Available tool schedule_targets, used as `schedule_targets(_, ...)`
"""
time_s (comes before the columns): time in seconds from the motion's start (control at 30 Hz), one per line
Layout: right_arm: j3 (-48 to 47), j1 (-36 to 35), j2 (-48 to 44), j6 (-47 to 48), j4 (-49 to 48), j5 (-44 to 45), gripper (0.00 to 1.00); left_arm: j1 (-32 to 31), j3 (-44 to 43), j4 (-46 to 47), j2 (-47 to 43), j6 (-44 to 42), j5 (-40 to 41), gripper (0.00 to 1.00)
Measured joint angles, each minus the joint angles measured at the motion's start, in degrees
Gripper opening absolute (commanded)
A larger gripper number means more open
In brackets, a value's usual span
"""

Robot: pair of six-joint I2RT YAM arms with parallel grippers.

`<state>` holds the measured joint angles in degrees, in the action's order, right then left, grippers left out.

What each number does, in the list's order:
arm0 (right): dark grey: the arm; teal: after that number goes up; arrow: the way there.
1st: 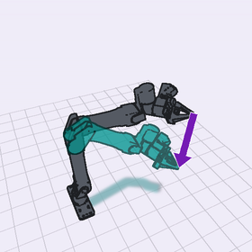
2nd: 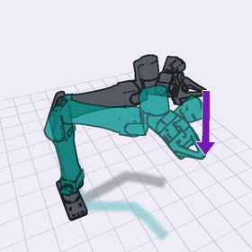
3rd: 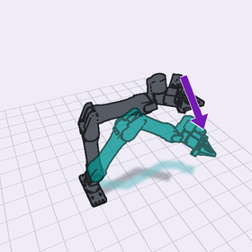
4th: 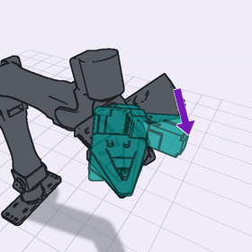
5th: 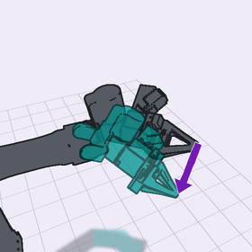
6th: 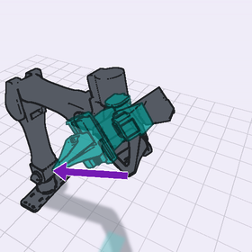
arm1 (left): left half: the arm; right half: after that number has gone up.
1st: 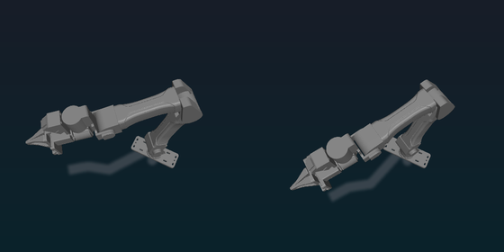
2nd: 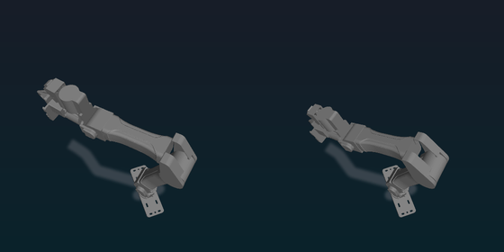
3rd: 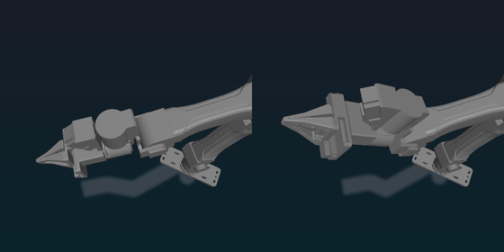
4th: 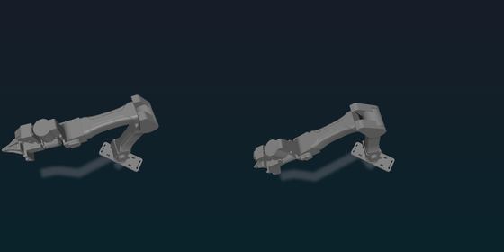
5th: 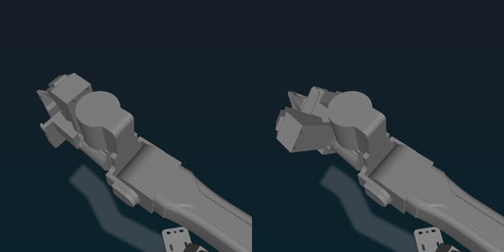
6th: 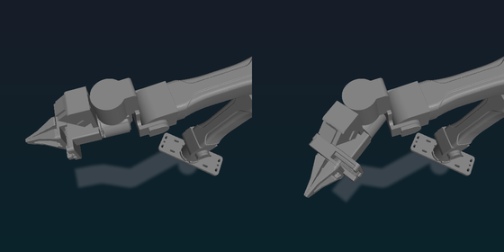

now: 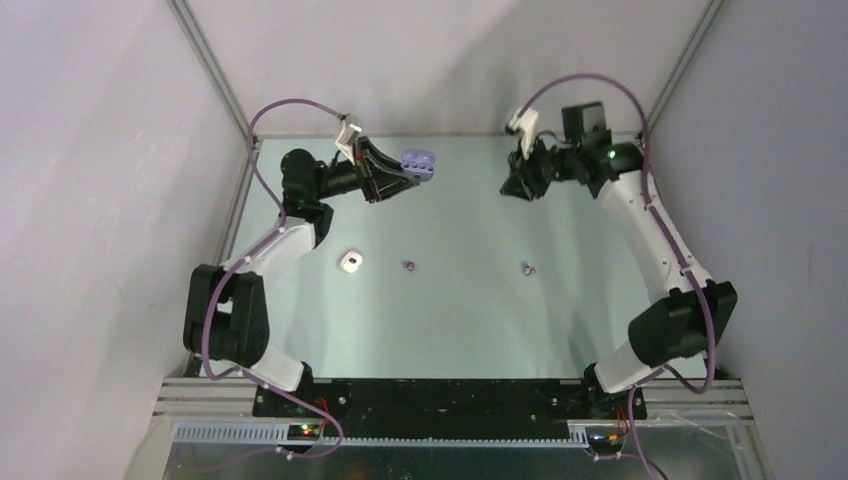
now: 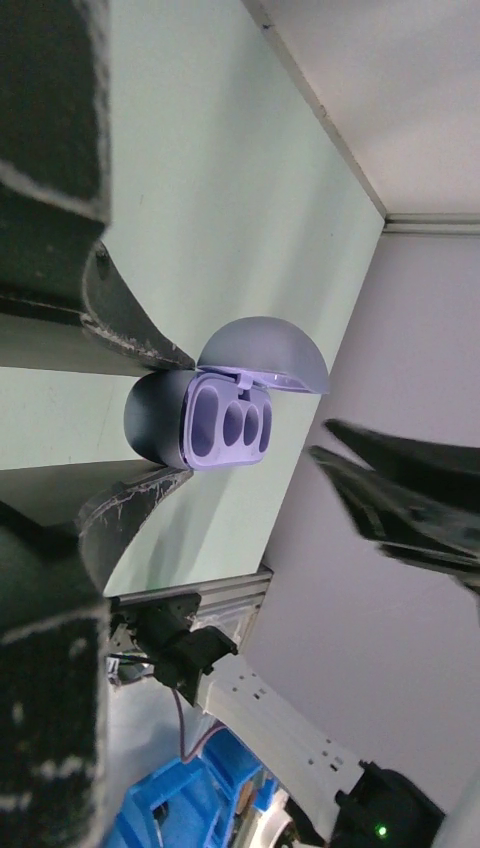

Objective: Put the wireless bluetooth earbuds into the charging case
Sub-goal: Pick up the right earbud from the center of the board.

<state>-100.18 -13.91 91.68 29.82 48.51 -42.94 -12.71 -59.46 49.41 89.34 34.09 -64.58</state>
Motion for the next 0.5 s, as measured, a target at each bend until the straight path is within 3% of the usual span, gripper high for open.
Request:
schedule_targets(0.1, 11.4, -2.2, -4.6, 2.2, -0.7, 8.9, 0.26, 0.6, 2.0, -1.2, -2.6, 0.6, 1.6, 0.00)
schedule_targets(0.3, 32.1, -7.0, -8.0, -3.5, -4.4, 21.0, 0.24, 2.0, 5.3, -3.8, -7.8, 0.6, 4.6, 0.00)
schedule_targets(0.5, 36.5, -13.6, -7.2, -5.3, -7.4, 22.9, 0.22, 3.5, 7.2, -5.9, -9.7, 1.5, 6.7, 0.00)
